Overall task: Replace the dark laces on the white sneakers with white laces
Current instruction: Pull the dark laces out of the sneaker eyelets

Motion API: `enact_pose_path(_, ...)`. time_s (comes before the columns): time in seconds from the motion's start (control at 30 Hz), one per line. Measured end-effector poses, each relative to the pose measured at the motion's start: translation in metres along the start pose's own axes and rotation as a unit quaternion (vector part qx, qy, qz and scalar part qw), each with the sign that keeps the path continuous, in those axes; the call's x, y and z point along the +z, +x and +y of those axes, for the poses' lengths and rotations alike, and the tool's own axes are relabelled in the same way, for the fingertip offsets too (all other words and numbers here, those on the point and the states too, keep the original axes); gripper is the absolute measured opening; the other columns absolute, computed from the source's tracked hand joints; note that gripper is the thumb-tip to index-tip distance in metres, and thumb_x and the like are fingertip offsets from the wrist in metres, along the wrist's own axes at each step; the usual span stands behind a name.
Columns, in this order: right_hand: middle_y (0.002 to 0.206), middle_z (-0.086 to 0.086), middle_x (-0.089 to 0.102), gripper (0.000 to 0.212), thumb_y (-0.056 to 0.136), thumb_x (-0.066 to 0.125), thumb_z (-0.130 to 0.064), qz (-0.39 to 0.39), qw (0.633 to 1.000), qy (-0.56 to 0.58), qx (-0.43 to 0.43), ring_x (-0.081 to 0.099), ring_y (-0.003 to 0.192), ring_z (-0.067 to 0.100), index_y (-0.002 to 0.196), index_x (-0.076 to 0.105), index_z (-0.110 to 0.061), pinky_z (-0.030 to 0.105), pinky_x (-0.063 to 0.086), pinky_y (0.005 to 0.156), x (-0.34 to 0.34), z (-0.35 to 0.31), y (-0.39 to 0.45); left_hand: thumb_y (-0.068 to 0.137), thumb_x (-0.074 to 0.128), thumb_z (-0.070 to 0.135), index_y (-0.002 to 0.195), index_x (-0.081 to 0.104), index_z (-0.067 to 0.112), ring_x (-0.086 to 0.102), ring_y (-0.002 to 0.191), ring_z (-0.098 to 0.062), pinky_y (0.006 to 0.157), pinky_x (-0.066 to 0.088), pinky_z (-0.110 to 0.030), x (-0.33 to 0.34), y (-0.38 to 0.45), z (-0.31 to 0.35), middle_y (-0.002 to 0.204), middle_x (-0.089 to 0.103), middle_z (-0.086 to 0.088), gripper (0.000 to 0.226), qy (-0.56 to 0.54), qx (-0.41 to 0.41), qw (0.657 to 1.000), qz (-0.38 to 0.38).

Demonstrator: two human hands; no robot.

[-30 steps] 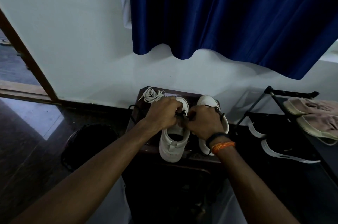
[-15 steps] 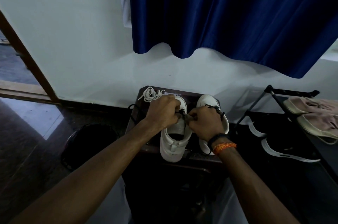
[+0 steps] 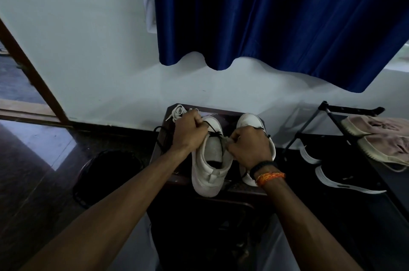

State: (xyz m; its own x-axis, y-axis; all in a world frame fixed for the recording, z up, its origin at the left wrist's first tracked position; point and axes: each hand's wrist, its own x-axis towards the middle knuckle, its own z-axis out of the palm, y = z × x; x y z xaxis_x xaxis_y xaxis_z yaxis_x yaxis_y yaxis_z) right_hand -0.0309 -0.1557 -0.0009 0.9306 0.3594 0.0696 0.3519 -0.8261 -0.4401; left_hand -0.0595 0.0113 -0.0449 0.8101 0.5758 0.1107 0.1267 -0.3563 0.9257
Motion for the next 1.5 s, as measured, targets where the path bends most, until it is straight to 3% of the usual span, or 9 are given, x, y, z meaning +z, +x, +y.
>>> enact_pose_path(0.27,0.086,0.014,0.071,0.027,0.085,0.066,-0.04,0.027,0.997,-0.072,-0.024,0.065,0.089,0.037,0.083,0.074,-0.015,0.036,0.05,0.075,0.014,-0.002,0.001,0.076,0.068,0.01,0.091,0.069,0.018,0.063,0.074,-0.007,0.069,0.052,-0.027,-0.017,0.02,0.045,0.077,0.07,0.008,0.017,0.235,0.139,0.926,-0.262)
enact_pose_path(0.47,0.095,0.017,0.067,0.041,0.089,0.06,-0.053,0.05,0.991,-0.122,-0.011,0.065,0.091,0.039,0.093,0.072,-0.014,0.035,0.045,0.066,0.024,-0.004,-0.006,0.081,0.073,0.007,0.078,0.076,0.013,0.054,0.064,0.001,0.057,0.04,-0.013,-0.011,0.028,0.048,0.062,0.056,0.018,0.007,0.355,0.192,0.86,-0.312)
enact_pose_path(0.57,0.096,0.017,0.067,0.039,0.091,0.059,-0.051,0.054,0.99,-0.133,-0.016,0.065,0.093,0.038,0.094,0.071,-0.015,0.034,0.039,0.064,0.025,-0.006,-0.007,0.091,0.07,0.012,0.078,0.072,0.005,0.055,0.06,0.012,0.052,0.033,-0.009,-0.013,0.032,0.044,0.06,0.056,0.019,0.015,0.328,0.161,0.87,-0.331)
enact_pose_path(0.8,0.092,0.016,0.069,0.034,0.09,0.061,-0.044,0.048,0.992,-0.118,0.002,0.066,0.091,0.039,0.091,0.069,-0.012,0.033,0.038,0.064,0.021,0.001,-0.005,0.102,0.058,0.018,0.1,0.066,-0.008,0.047,0.066,-0.012,0.059,0.037,-0.025,-0.044,0.041,0.016,0.076,0.075,0.007,0.028,0.018,-0.067,0.962,-0.264)
enact_pose_path(0.97,0.092,0.018,0.068,0.036,0.088,0.064,-0.047,0.055,0.993,-0.107,0.011,0.065,0.093,0.04,0.089,0.07,-0.012,0.036,0.045,0.067,0.021,-0.001,-0.009,0.09,0.066,0.02,0.095,0.068,0.012,0.062,0.073,-0.011,0.068,0.052,-0.031,-0.029,0.03,0.033,0.084,0.074,0.005,0.009,0.1,0.014,0.962,-0.255)
enact_pose_path(1.07,0.094,0.018,0.068,0.037,0.09,0.063,-0.047,0.045,0.994,-0.102,0.018,0.065,0.095,0.04,0.092,0.071,-0.011,0.035,0.042,0.067,0.021,0.0,-0.009,0.08,0.067,0.032,0.105,0.068,0.026,0.059,0.094,-0.011,0.085,0.051,-0.035,-0.017,0.025,0.044,0.099,0.07,0.01,0.026,0.264,0.175,0.904,-0.287)
enact_pose_path(1.2,0.093,0.016,0.069,0.039,0.09,0.063,-0.049,0.039,0.995,-0.095,0.015,0.066,0.092,0.039,0.091,0.07,-0.011,0.035,0.044,0.066,0.023,-0.001,-0.007,0.081,0.072,0.033,0.095,0.075,0.029,0.041,0.085,-0.01,0.078,0.025,-0.026,-0.005,0.018,0.052,0.07,0.051,0.02,0.015,0.386,0.366,0.786,-0.314)
enact_pose_path(1.37,0.101,0.021,0.066,0.038,0.093,0.063,-0.044,0.032,0.994,-0.105,0.01,0.065,0.098,0.041,0.1,0.069,-0.007,0.039,0.05,0.074,0.019,-0.004,-0.007,0.091,0.06,0.014,0.098,0.075,0.015,0.052,0.102,-0.022,0.077,0.024,-0.025,-0.001,0.014,0.057,0.091,0.066,-0.004,0.017,0.472,0.389,0.743,-0.271)
enact_pose_path(1.5,0.105,0.021,0.066,0.03,0.094,0.063,-0.035,0.027,0.992,-0.12,0.011,0.063,0.101,0.04,0.103,0.068,-0.006,0.037,0.047,0.073,0.018,-0.004,-0.007,0.094,0.065,0.022,0.097,0.075,0.014,0.052,0.101,-0.02,0.078,0.042,-0.031,-0.016,0.022,0.059,0.096,0.059,-0.005,0.013,0.466,0.331,0.761,-0.307)
